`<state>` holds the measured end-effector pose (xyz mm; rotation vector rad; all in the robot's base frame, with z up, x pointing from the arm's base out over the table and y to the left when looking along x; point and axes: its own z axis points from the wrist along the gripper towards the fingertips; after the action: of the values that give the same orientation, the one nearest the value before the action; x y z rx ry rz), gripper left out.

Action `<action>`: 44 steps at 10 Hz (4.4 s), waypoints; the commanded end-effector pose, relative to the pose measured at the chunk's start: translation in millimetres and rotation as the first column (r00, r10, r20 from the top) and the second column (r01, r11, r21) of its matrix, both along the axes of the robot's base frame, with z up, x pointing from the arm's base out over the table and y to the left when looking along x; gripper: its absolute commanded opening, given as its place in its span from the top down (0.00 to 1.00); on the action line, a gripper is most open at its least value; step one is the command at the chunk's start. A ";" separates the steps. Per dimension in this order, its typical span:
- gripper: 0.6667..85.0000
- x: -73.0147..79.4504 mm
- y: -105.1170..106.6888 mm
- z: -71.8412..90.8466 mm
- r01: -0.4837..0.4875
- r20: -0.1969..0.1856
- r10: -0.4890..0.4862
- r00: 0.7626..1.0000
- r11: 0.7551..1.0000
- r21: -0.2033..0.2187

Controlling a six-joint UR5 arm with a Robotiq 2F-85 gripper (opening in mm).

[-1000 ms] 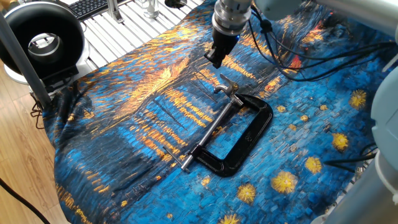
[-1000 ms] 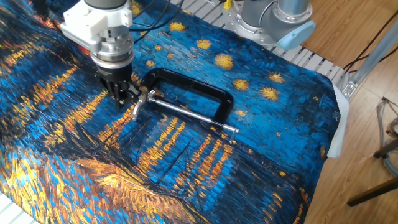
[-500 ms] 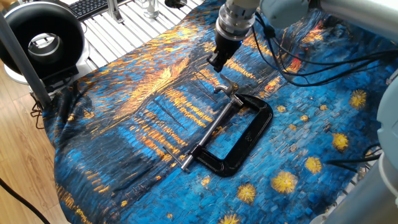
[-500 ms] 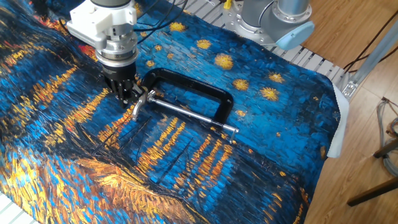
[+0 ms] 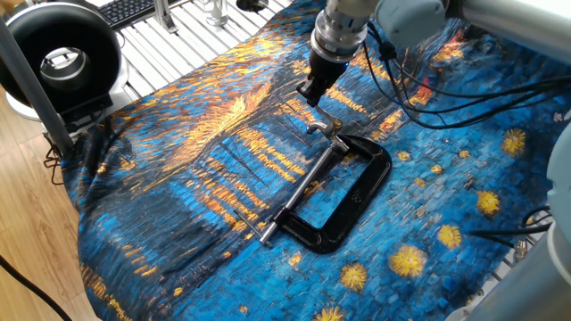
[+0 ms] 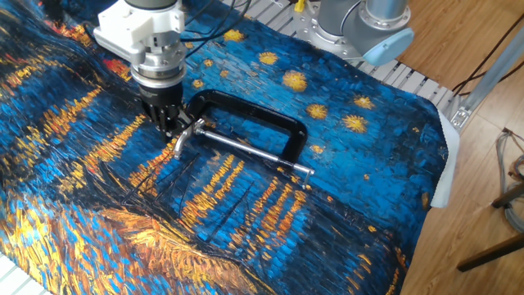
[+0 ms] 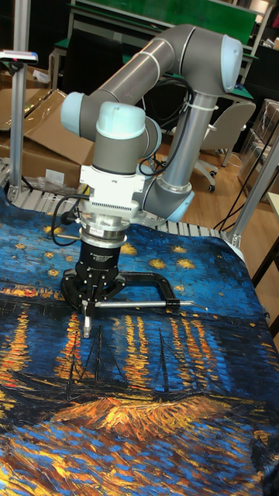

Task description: Turn on the water tap

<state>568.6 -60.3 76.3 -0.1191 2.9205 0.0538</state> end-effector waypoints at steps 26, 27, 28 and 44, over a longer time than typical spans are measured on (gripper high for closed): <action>1.00 -3.8 -4.1 5.8 0.018 0.052 -0.018 0.999 1.000 0.010; 1.00 -3.7 -2.2 4.8 0.022 0.053 -0.023 0.998 1.000 0.008; 1.00 -3.7 0.9 3.4 0.030 0.056 -0.030 0.998 1.000 0.004; 1.00 -20.4 42.6 5.1 0.061 0.067 -0.063 0.996 0.998 0.027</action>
<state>551.7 -23.2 81.7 -0.0326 2.8618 0.0488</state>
